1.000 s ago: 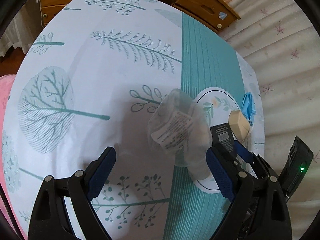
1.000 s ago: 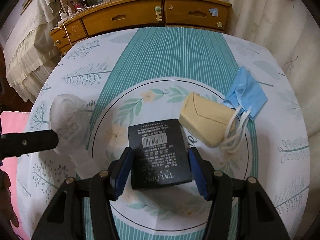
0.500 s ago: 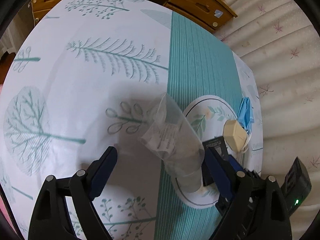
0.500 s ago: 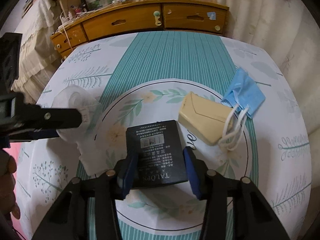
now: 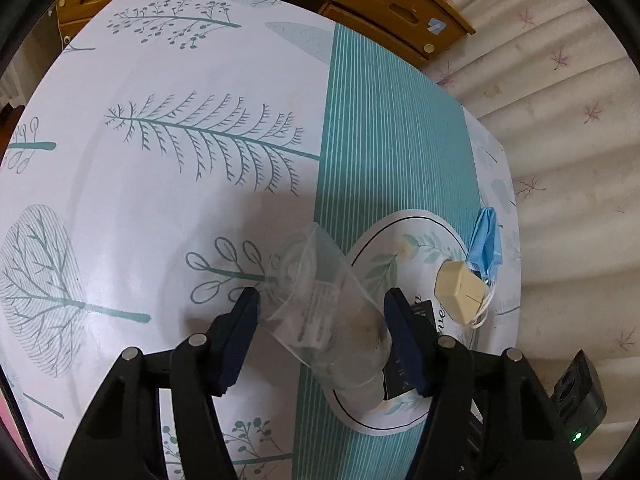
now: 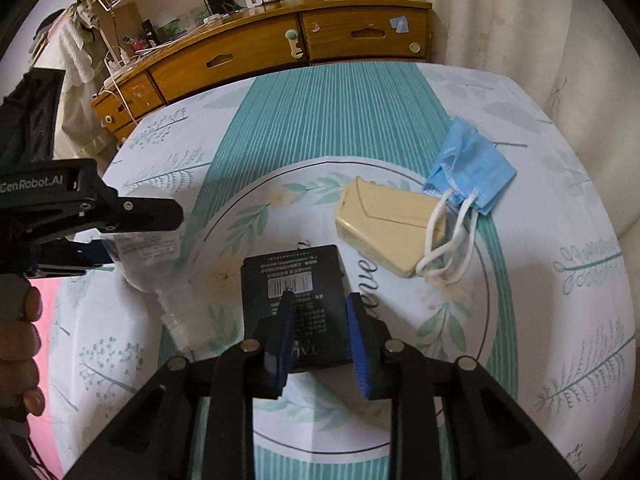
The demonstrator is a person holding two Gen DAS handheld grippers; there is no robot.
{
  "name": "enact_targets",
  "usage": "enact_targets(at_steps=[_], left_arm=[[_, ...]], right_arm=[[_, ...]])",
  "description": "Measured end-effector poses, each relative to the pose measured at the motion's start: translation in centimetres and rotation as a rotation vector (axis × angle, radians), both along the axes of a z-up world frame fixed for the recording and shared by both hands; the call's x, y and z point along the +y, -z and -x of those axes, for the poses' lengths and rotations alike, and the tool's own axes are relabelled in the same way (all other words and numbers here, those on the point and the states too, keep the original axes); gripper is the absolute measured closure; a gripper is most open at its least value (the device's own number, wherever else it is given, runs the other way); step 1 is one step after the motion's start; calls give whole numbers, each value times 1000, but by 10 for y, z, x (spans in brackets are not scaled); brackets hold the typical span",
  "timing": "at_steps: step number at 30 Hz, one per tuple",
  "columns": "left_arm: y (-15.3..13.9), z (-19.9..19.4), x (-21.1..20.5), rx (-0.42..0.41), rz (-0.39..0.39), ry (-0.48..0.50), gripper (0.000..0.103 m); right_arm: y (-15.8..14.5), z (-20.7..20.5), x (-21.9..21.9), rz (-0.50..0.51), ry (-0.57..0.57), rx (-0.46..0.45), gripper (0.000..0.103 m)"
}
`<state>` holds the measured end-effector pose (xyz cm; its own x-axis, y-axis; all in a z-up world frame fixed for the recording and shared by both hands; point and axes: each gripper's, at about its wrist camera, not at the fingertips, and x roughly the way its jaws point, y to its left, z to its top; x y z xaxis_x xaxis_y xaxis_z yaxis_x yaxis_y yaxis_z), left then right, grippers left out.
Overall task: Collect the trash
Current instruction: 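Grasp the clear plastic cup with the left tool while the right tool grasps the black battery box, then carry the plastic cup and black box down over the bin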
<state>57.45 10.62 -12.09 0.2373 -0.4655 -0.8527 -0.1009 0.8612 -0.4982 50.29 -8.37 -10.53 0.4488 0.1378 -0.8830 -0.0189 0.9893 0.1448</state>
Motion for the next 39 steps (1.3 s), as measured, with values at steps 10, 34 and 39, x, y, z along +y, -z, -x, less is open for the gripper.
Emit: enact_targets(at_steps=[10, 34, 39], left_arm=[[-19, 19, 5, -54, -45, 98, 43], [-79, 167, 4, -145, -122, 224, 45], [-104, 239, -13, -183, -146, 202, 45]], right_arm=[[4, 0, 34, 92, -82, 34, 37], [-40, 127, 9, -101, -4, 34, 44], [-66, 194, -12, -152, -31, 29, 44]])
